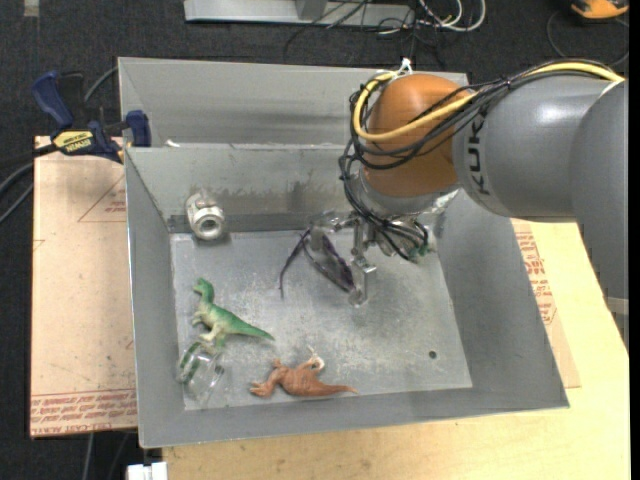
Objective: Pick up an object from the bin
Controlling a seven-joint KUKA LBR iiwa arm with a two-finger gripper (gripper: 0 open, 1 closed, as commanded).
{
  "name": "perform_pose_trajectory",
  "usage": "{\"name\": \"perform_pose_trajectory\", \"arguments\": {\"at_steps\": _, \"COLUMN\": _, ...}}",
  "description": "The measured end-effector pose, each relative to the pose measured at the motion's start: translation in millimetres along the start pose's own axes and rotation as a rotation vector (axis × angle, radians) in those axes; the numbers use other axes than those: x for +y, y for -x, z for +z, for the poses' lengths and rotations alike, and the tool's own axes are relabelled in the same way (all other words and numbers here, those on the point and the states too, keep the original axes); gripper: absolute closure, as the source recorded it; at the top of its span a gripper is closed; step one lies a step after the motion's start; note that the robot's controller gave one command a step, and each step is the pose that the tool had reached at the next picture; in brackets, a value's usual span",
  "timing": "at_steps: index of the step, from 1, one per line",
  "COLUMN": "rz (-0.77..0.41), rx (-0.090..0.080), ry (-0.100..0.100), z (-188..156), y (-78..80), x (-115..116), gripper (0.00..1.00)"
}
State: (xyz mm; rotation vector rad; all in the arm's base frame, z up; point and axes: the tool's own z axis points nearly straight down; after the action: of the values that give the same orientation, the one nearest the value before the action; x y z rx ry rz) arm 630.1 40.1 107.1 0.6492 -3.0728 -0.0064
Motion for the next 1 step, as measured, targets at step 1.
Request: {"name": "perform_pose_trajectory", "arguments": {"at_steps": 1, "rz": -0.155, "rx": -0.007, "ry": -0.004, "z": -28.3, "y": 12.9, "x": -13.2, "gripper": 0.00}}
